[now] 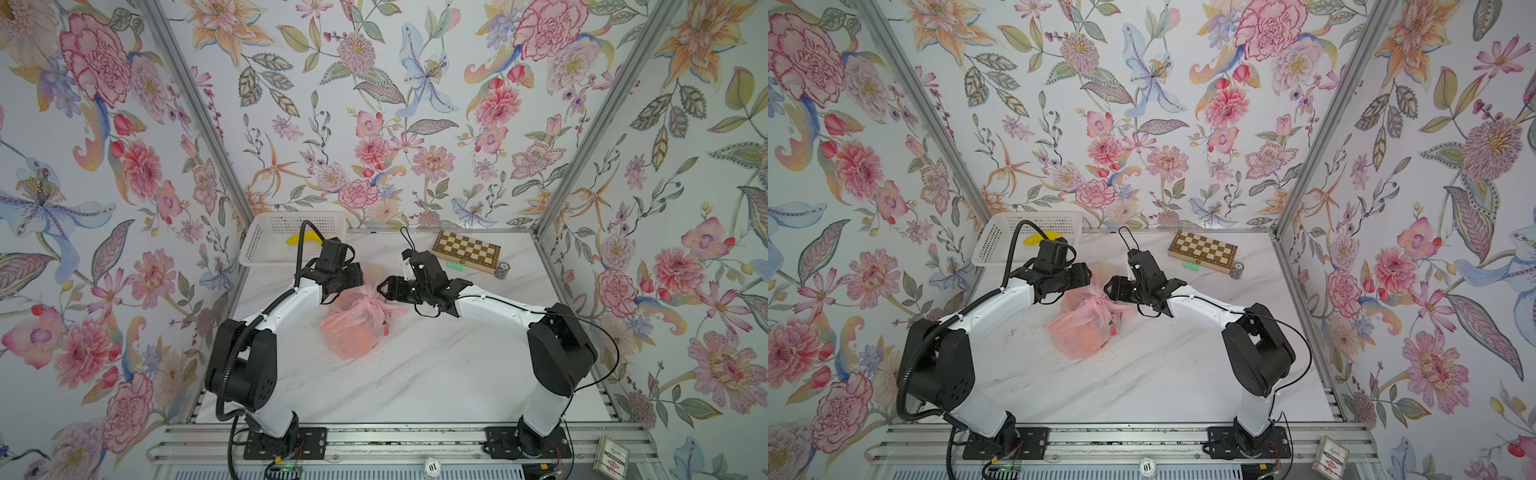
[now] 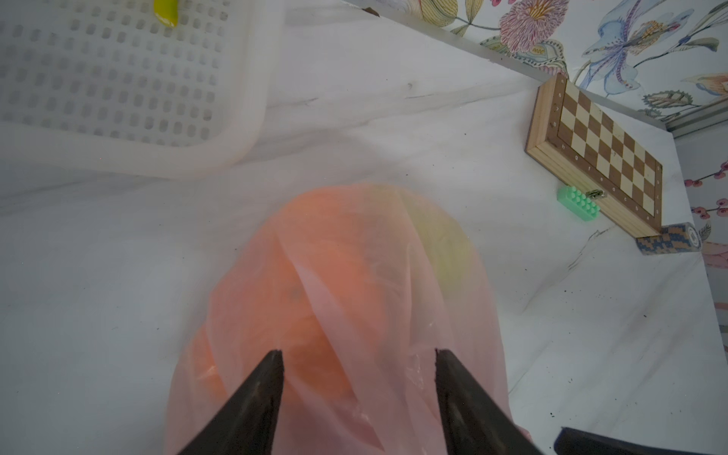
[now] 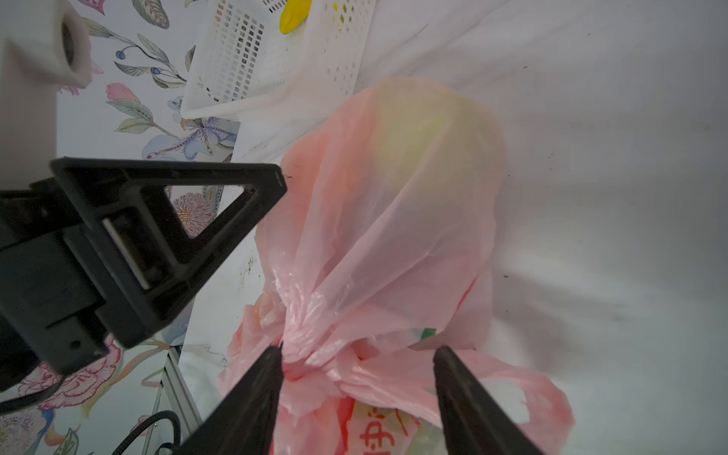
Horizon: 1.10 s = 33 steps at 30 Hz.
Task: Untie the knot of the plastic bag and take out the fruit
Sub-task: Untie the plastic bag at the center of the table.
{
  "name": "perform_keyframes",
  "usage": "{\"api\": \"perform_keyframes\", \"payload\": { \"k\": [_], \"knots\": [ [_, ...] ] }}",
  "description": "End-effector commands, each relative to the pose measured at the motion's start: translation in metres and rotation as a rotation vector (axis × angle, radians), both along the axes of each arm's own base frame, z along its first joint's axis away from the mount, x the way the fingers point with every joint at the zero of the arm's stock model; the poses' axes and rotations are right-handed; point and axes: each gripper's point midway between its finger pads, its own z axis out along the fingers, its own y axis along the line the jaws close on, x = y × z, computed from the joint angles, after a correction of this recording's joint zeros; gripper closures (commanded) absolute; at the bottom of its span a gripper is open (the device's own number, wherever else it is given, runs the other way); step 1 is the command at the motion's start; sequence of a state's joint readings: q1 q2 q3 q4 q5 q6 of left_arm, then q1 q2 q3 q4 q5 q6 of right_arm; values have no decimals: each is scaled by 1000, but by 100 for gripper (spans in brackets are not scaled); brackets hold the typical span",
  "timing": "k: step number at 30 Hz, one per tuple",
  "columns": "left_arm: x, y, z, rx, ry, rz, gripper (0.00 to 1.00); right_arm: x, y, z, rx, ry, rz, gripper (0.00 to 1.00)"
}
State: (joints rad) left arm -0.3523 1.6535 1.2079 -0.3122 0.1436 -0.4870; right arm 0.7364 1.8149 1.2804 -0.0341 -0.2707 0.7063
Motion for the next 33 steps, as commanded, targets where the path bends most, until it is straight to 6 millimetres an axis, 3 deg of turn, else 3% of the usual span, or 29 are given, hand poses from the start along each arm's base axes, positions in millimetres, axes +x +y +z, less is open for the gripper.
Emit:
{"api": "perform_keyframes", "payload": {
  "k": [1,3,11,16,24,28,33],
  "knots": [
    [-3,-14,-6,-13,41,-64,33,-11,23,10,57,12,51,38],
    [-4,-16,-11,-15,55,-72,34,-16,28,8,61,16,62,39],
    [-2,-16,-24,2,80,-75,53,-32,31,-4,32,34,84,54],
    [-2,-11,-33,27,93,-56,66,-46,30,-18,-3,51,109,59],
    [-1,-3,-37,66,84,-32,100,-53,18,-25,-31,42,110,87],
    [-1,9,-36,124,67,2,100,-52,9,-23,-36,25,98,95],
    [-1,35,-25,222,26,87,100,-49,-13,-21,-42,3,53,97]
  ]
}}
